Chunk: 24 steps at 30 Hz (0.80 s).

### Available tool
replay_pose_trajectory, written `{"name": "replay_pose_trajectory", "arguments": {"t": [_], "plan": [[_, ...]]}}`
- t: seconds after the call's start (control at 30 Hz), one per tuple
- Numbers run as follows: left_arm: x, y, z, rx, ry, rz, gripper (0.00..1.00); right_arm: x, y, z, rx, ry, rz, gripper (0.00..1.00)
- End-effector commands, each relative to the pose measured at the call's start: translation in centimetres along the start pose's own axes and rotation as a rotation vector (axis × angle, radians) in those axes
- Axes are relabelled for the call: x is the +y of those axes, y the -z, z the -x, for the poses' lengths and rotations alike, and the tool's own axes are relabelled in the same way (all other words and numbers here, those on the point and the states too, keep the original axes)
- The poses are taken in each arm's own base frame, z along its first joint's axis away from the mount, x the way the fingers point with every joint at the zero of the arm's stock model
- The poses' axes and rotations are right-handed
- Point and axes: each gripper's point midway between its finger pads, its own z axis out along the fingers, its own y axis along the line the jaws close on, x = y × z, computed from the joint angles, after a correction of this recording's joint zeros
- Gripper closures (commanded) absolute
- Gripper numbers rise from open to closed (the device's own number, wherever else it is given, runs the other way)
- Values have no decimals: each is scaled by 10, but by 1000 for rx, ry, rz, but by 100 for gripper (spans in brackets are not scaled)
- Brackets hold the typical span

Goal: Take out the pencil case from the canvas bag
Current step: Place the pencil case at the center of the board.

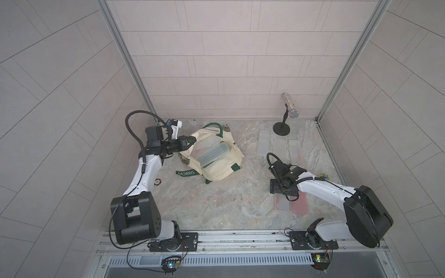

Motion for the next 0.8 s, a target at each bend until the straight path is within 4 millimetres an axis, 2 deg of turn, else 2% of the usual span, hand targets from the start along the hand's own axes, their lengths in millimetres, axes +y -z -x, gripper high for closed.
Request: {"name": "replay_pose_trajectory", "arguments": {"t": [0.0,0.1,0.17,0.27,0.43,0.6,0.77], "plan": [[1,2,7,-19,-23,0,100,0,15,9,-33,5,13,10],[1,2,7,-18,-25,1,100,9,25,18,-65,8,61,7],[0,3,7,-18,-26,1,100,28,33,25,-98,39,164,0],[-3,5,10,-26,-35,5,100,46,44,32,-158,49,287,0],[-2,5,9,-24,-31,9,100,58,73,48,-290,63,370,1],[-2,4,9,-22,-28,7,100,79,102,60,-408,76,490,0],[-4,6,10,-27,-35,9,100,122,125,58,-454,108,673,1]]}}
